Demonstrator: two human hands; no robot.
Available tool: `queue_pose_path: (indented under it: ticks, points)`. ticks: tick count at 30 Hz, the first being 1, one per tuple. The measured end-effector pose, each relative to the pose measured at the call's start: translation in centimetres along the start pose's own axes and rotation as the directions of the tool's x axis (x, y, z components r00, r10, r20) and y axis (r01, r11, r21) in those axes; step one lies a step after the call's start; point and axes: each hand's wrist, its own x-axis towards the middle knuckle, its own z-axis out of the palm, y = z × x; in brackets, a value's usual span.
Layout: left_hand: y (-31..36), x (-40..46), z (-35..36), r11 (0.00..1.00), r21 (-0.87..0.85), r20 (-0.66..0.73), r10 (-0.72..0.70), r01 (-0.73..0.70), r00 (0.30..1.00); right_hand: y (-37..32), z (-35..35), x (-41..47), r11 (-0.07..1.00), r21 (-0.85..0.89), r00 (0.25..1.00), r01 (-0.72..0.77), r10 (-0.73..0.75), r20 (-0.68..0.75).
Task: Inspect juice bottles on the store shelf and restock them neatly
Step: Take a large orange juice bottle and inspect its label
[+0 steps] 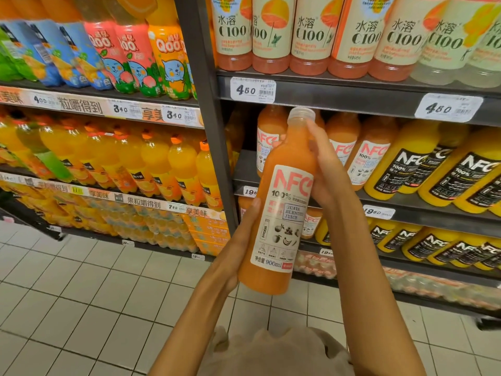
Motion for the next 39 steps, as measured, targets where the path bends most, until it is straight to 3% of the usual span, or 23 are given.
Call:
queue_pose_path:
  ticks: [4,7,10,13,18,29,35,39]
  points:
    - [0.0,-0.3,0.3,0.985,-0.129,0.132,-0.094,0.112,0.987,0.2,-0.5,-0.5,0.984,0.174,0.985,-0.025,-0.005,0.17]
    - [-0.4,-0.7,0.7,0.956,-0.241,0.222,-0.116,0.169,0.968,0.0,-0.4,-0.7,0.997,0.071,0.968,-0.018,0.0,0.253]
    - [-1.0,-0.9,0.5,0.949,-0.259,0.215,-0.125,0.18,0.969,0.1,-0.3,-0.8,0.999,0.025,0.971,-0.021,0.015,0.24]
    - [-1.3,-0.7,0.0,0.973,-0.197,0.137,-0.092,0.118,0.986,-0.2,0.1,-1.1,1.0,0.008,0.976,-0.007,0.005,0.219]
    - [-0.4,-0.1,-0.7,0.998,0.063,-0.086,0.037,-0.031,0.996,-0.8,0.7,-1.5,0.974,-0.136,0.98,0.179,-0.163,0.118]
    - [-1.7,2.1,-0.6,0.957,0.176,-0.306,0.278,-0.233,0.91,-1.8,2.1,-3.7,0.912,-0.091,0.867,0.401,-0.346,0.358]
    - [-1.8,2.7,-1.7,0.963,0.196,-0.345,0.242,-0.182,0.907,-2.5,3.3,-4.8,0.852,-0.105,0.759,0.514,-0.394,0.519]
    - [-1.3,3.0,-1.5,0.984,0.102,-0.371,0.175,-0.147,0.912,-2.6,3.3,-5.1,0.853,-0.121,0.763,0.508,-0.38,0.522]
